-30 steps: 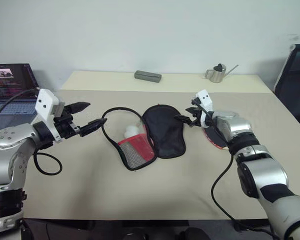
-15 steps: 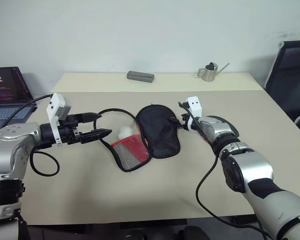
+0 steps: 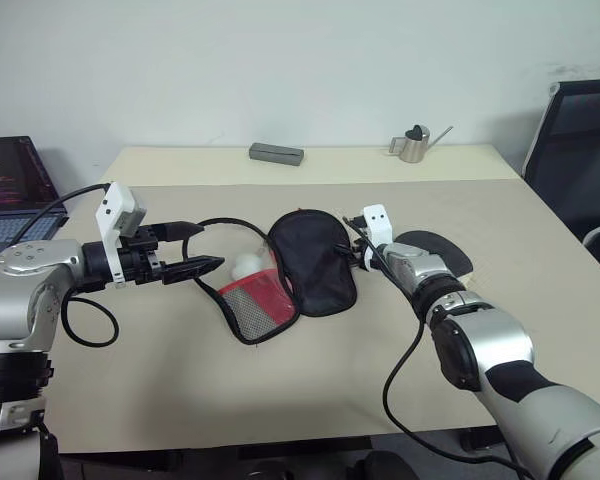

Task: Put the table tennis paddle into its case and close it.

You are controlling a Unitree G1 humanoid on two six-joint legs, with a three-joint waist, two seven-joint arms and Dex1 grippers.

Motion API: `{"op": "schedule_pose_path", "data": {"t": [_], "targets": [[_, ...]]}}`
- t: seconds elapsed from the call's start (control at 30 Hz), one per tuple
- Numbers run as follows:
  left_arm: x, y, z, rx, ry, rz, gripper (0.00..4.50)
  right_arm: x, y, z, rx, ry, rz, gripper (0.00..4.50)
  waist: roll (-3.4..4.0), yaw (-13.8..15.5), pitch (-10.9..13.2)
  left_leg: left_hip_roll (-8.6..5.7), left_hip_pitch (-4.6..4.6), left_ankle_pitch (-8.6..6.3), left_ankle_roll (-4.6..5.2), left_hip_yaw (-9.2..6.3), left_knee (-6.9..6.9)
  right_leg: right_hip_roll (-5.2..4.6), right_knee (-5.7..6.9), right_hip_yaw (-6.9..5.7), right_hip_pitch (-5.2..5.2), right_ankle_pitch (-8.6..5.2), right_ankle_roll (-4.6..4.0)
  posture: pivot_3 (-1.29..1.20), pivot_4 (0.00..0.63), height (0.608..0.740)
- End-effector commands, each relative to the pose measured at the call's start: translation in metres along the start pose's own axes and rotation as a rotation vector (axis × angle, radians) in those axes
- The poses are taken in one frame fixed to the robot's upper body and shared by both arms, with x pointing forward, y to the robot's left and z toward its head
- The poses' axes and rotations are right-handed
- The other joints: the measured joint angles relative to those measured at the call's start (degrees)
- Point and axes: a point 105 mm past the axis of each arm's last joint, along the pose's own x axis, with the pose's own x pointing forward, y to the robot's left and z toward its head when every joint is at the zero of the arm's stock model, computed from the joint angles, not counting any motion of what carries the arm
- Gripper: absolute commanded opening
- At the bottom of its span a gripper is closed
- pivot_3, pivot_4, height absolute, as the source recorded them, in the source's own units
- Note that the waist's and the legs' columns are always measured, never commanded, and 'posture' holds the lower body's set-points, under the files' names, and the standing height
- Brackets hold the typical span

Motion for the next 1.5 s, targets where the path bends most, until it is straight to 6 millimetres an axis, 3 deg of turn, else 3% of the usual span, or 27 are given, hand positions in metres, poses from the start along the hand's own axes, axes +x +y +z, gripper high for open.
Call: {"op": "schedule_pose_path", "data": {"t": [0.03, 0.23, 0.73, 0.87, 1.33, 1.5], "targets": [[-0.002, 0.002, 0.007, 0.038, -0.014, 0.013, 4.50, 0.001, 0.006, 0.007, -0.011, -0.022, 0.018, 2.08, 0.00, -0.02, 0.00, 0.01, 0.00, 0.00, 0.00, 0.04, 0.00, 0.00, 0.00, 0.00, -0.01, 0.00, 0.00, 0.00, 0.150, 0.740], [-0.002, 0.001, 0.005, 0.035, -0.012, 0.019, 4.50, 0.003, 0.009, 0.003, -0.020, -0.013, 0.015, 0.04, -0.02, -0.09, -0.01, 0.09, 0.01, 0.00, 0.00, 0.15, -0.01, 0.04, 0.00, 0.01, -0.04, 0.02, -0.02, 0.00, 0.150, 0.740], [-0.005, 0.005, 0.004, 0.041, -0.018, 0.047, 4.50, -0.004, -0.001, 0.015, 0.149, -0.025, 0.014, 0.01, -0.04, -0.08, -0.02, 0.37, 0.01, 0.00, 0.00, 0.33, 0.00, 0.11, -0.02, 0.02, -0.07, 0.10, -0.14, 0.00, 0.150, 0.740], [-0.004, 0.005, 0.004, 0.044, -0.021, 0.050, 4.50, -0.008, -0.017, 0.014, 0.180, -0.021, -0.074, 0.01, -0.05, -0.08, -0.03, 0.40, 0.01, 0.00, 0.00, 0.37, 0.00, 0.13, -0.02, 0.03, -0.07, 0.11, -0.15, 0.00, 0.150, 0.740], [-0.005, 0.005, 0.004, 0.051, -0.025, 0.052, 4.50, -0.019, -0.036, 0.009, 0.350, 0.047, -0.198, 0.01, -0.07, -0.04, -0.04, 0.47, 0.00, 0.01, 0.01, 0.44, 0.00, 0.13, -0.02, 0.05, -0.10, 0.13, -0.20, 0.00, 0.150, 0.740], [0.000, 0.003, 0.006, 0.058, -0.031, 0.032, 4.50, -0.030, -0.053, 0.005, 0.397, 0.048, -0.278, 0.01, -0.08, 0.10, -0.05, 0.47, -0.02, 0.01, 0.01, 0.44, 0.00, 0.12, -0.03, 0.05, -0.09, 0.13, -0.20, 0.00, 0.150, 0.740]]}}
